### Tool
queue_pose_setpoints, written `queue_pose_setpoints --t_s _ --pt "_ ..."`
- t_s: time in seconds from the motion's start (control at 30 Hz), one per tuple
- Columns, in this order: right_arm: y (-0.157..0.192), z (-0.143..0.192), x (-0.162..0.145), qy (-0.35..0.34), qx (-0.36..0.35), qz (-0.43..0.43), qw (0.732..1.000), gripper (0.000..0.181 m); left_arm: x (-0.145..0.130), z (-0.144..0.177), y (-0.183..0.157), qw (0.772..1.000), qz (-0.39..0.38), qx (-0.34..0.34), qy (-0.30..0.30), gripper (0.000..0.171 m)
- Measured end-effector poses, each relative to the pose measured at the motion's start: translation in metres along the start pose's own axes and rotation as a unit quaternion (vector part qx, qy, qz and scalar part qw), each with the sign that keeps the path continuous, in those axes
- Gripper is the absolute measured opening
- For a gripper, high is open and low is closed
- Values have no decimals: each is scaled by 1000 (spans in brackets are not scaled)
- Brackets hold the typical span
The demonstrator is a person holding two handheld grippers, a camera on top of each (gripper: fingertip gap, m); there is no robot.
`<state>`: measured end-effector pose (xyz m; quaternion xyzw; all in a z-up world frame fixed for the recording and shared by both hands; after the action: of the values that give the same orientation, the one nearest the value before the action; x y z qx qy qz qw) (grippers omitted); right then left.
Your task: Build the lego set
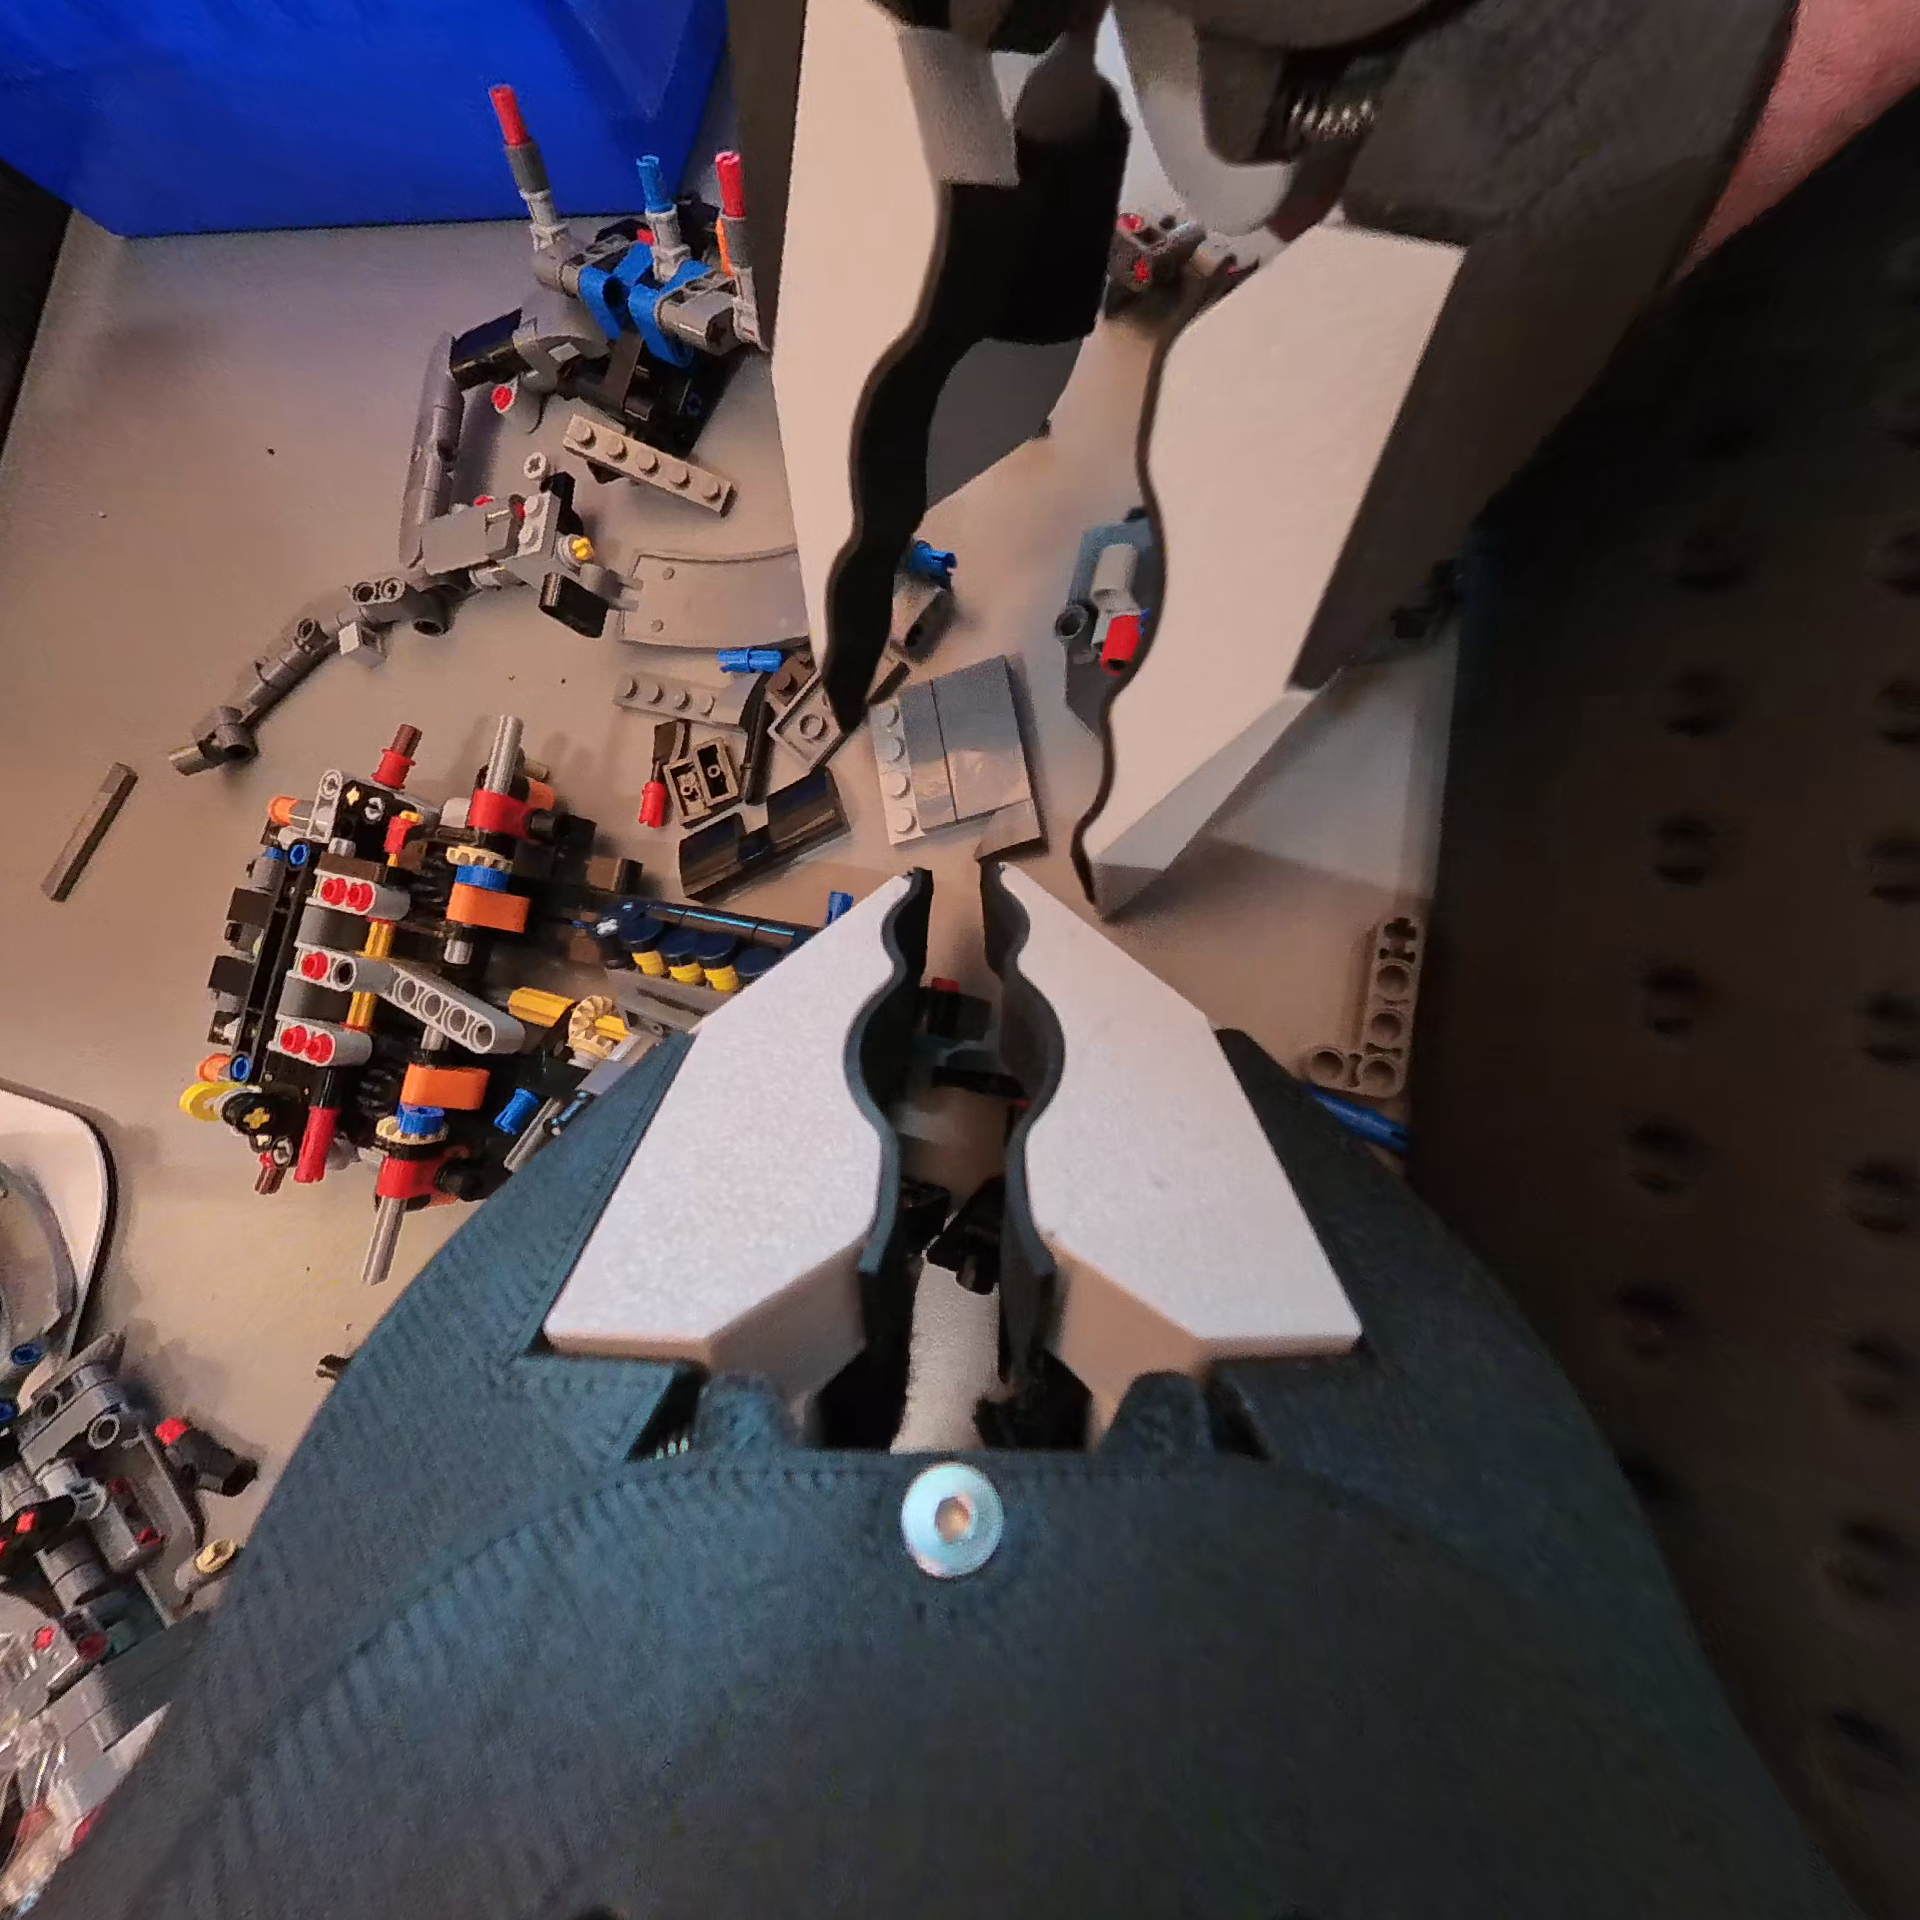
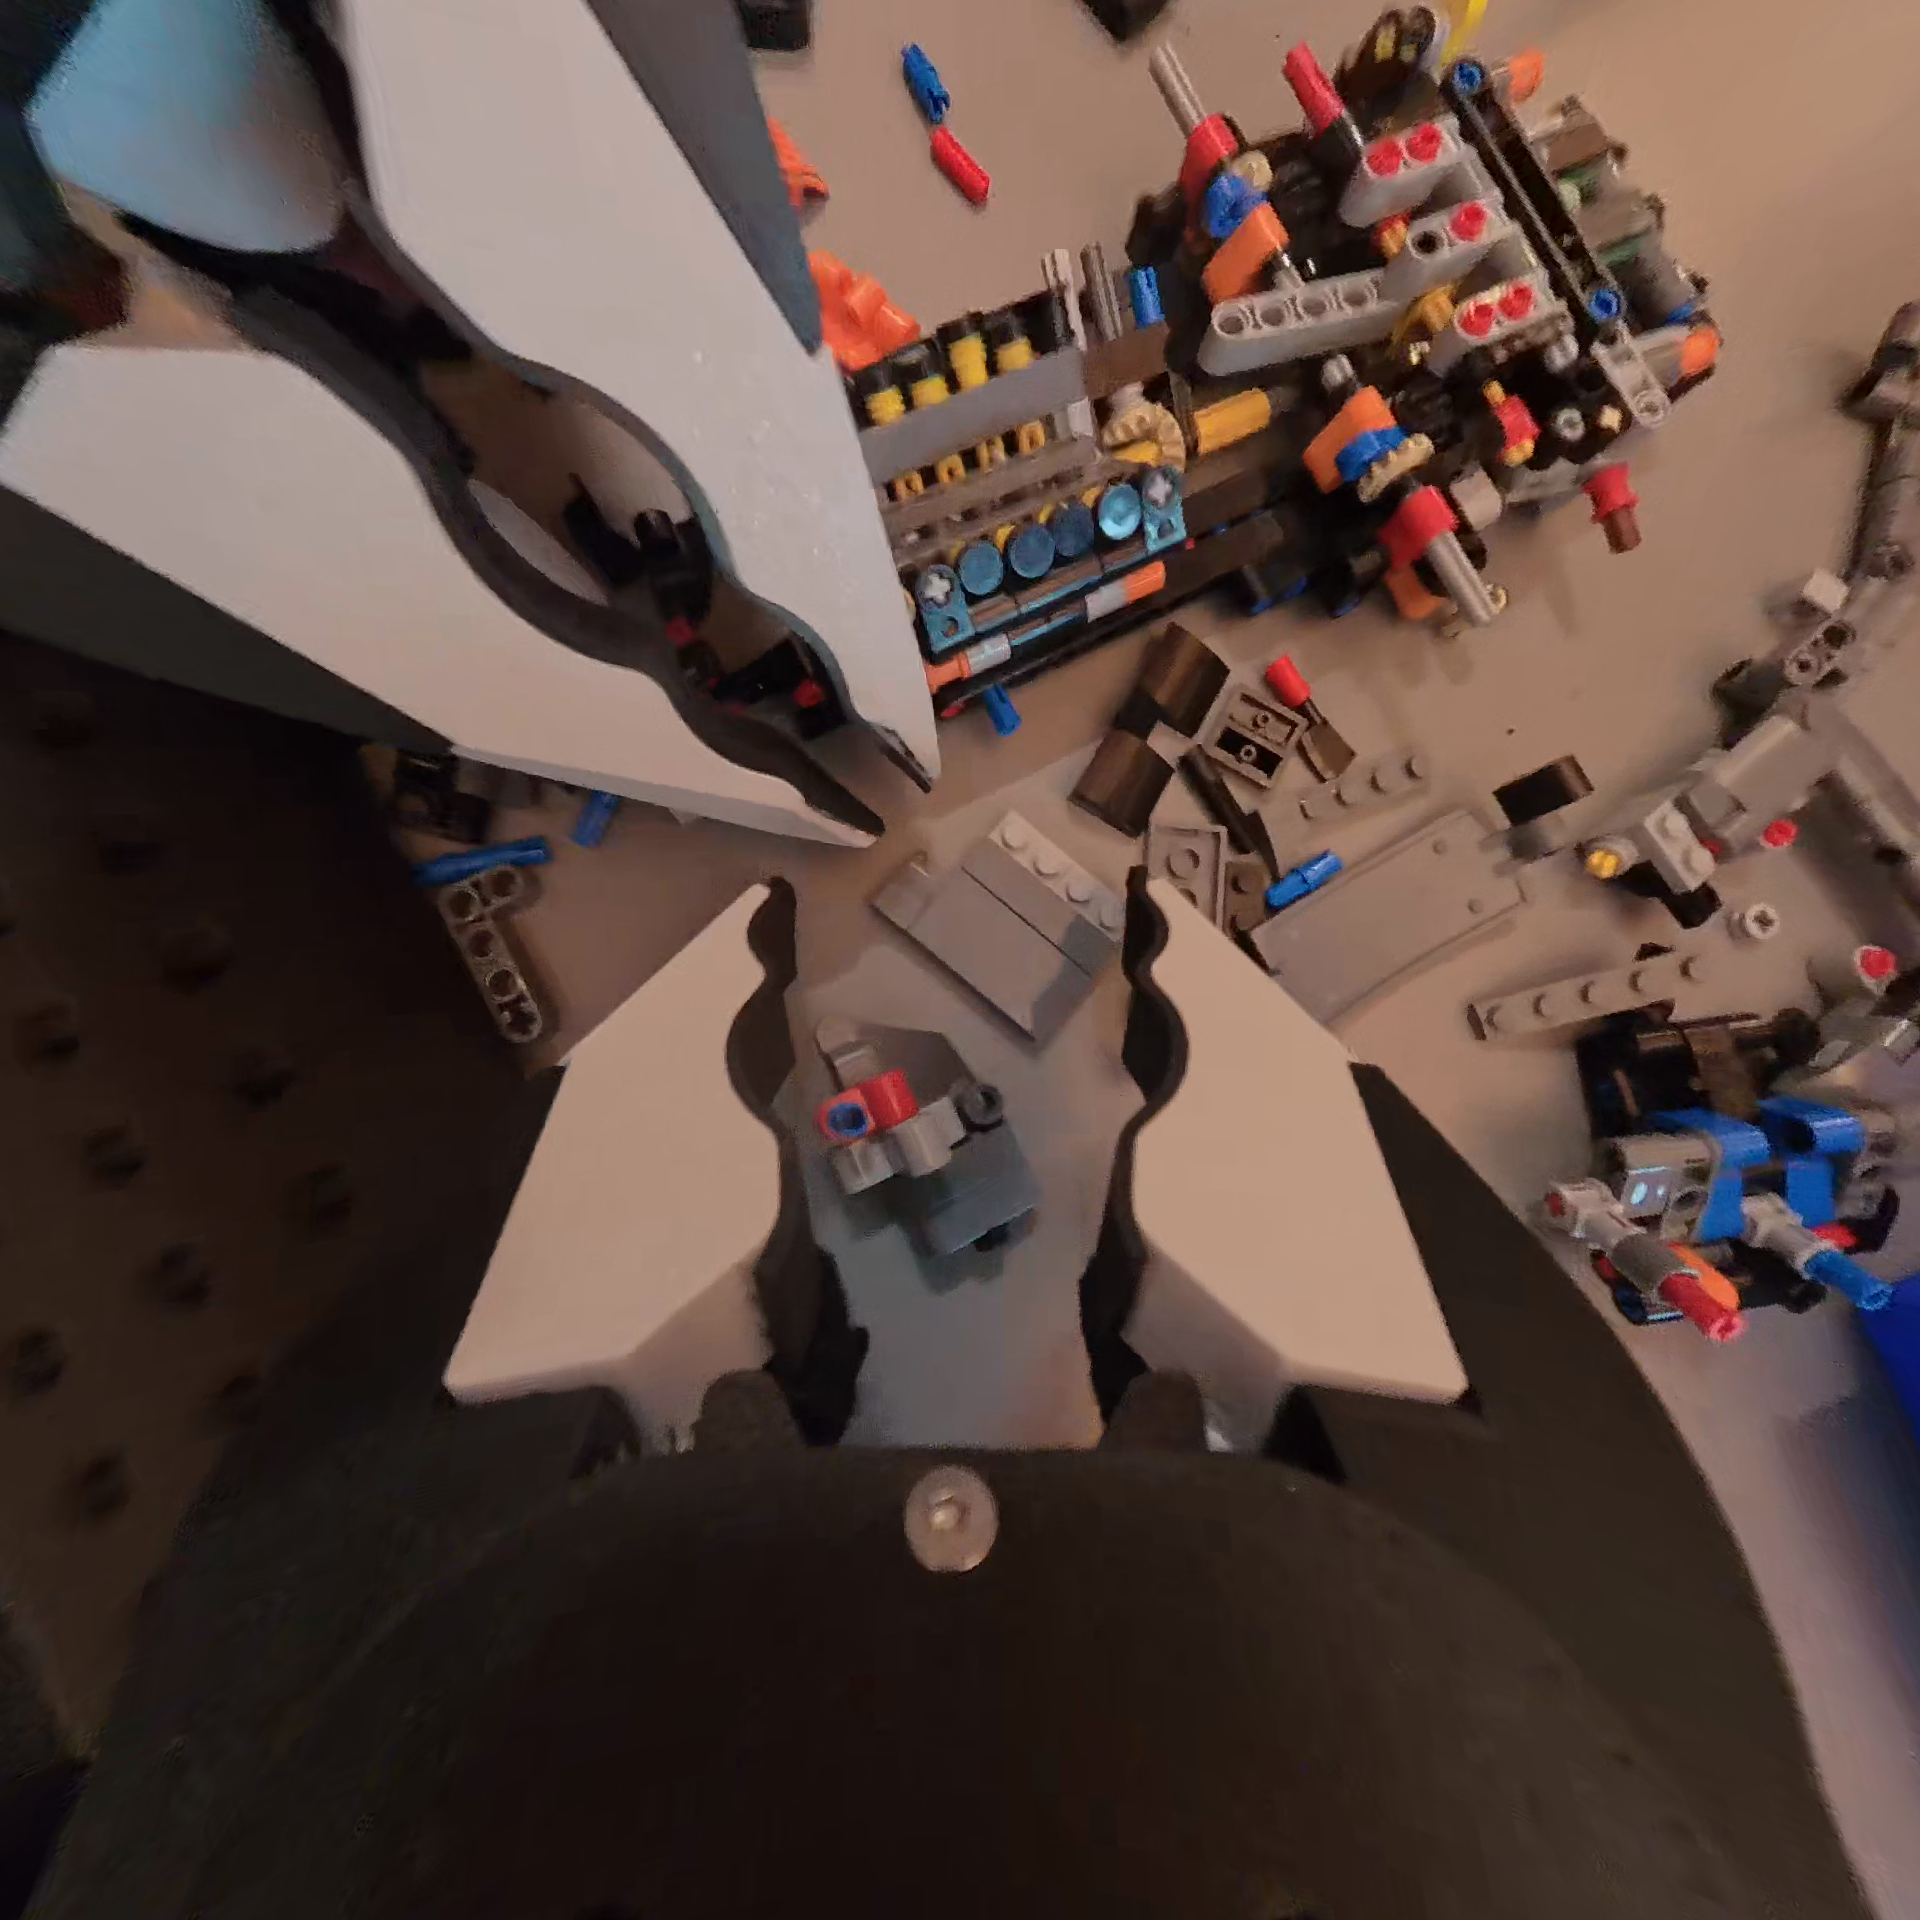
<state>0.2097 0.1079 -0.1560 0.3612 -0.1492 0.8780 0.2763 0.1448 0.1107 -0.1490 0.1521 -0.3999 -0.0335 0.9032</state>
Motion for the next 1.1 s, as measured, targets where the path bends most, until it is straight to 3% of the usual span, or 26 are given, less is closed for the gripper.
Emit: queue_pose_setpoints --t_s 0.1,0.2,0.37,0.43,0.53,0.6,0.7,0.8,0.93,1.1 --pt "0 -1 -1 1 7 -17 1000 62 0 0 1 1000 2 1 0 7" --pt "4 0 -2 1 31 -28 999 39 0 0 1 1000 1 2 0 7" --pt "6 3 -2 -3 49 -31 998 32 0 1 1 1000 2 2 0 7" --pt "8 6 0 -13 63 -32 997 0 0 1 1 1000 2 2 0 7" --pt "10 10 1 -24 69 -27 997 7 0 1 1 1000 2 2 0 7" --pt "2 15 3 -27 35 -24 999 12 0 1 1 1000 2 2 0 7" --pt "-6 24 -1 -23 11 -35 999 35 0 1 1 1000 2 1 0 7" --pt "-13 30 -14 -3 5 -49 999 47 0 0 1 1000 2 0 0 7" --pt "-16 33 -16 -7 12 -69 997 50 -1 -1 0 1000 1 0 3 7" --pt "-19 40 -18 16 -27 -45 998 49 -1 0 1 1000 2 -1 3 7"
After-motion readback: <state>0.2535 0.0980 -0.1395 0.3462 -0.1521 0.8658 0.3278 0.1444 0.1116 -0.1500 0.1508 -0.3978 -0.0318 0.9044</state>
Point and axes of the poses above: each gripper's, where its closed fingertips meet, z back along the fingers, x out of its top, y = z × x across the jaws, the point moved 5 cm from there along z, back along the fingers, and after that the axes turned 7 degrees about -y, right-handed, at the moved point
